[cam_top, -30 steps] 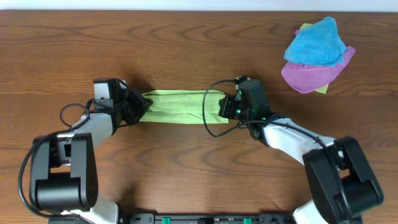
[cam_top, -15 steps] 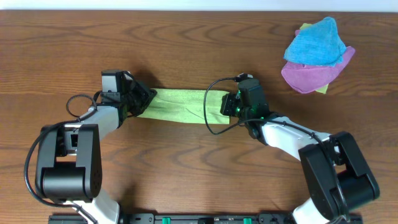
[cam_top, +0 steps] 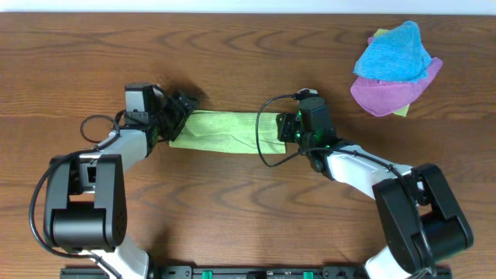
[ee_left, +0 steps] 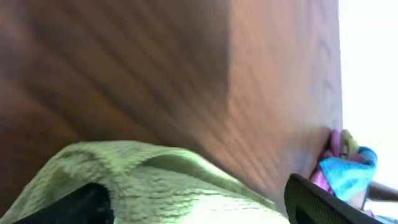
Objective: Fold the cloth
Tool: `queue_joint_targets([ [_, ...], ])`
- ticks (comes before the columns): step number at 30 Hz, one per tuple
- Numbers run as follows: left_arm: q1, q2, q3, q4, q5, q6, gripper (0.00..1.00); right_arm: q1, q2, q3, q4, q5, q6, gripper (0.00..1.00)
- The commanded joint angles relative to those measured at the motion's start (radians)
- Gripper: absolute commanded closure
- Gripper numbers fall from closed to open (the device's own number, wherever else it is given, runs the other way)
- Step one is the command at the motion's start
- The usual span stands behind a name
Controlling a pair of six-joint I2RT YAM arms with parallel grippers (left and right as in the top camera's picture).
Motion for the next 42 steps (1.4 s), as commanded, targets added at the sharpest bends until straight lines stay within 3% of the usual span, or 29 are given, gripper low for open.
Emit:
queue_joint_targets([
  [1, 0.018, 0.001, 0.064, -0.018, 0.042, 0.061, 0.12, -0.009, -0.076, 0.019, -0.013, -0.011, -0.017, 0.66],
  [8, 0.039, -0.033, 0.150, -0.146, 0.045, 0.117, 0.11, -0.011, -0.217, 0.019, -0.158, -0.014, -0.002, 0.64],
  [16, 0.039, -0.057, 0.160, -0.149, 0.072, 0.116, 0.10, 0.029, -0.249, 0.019, -0.258, -0.221, 0.022, 0.63],
  [21, 0.039, -0.057, 0.160, -0.186, 0.115, 0.117, 0.10, 0.095, -0.240, 0.019, -0.241, -0.218, 0.070, 0.62],
  [34, 0.037, -0.057, 0.159, -0.433, 0.029, 0.249, 0.09, 0.157, -0.126, 0.019, -0.148, -0.222, 0.215, 0.59],
  [42, -0.016, -0.044, 0.158, -0.433, -0.056, 0.228, 0.09, 0.157, -0.102, 0.019, -0.085, -0.211, 0.237, 0.60],
])
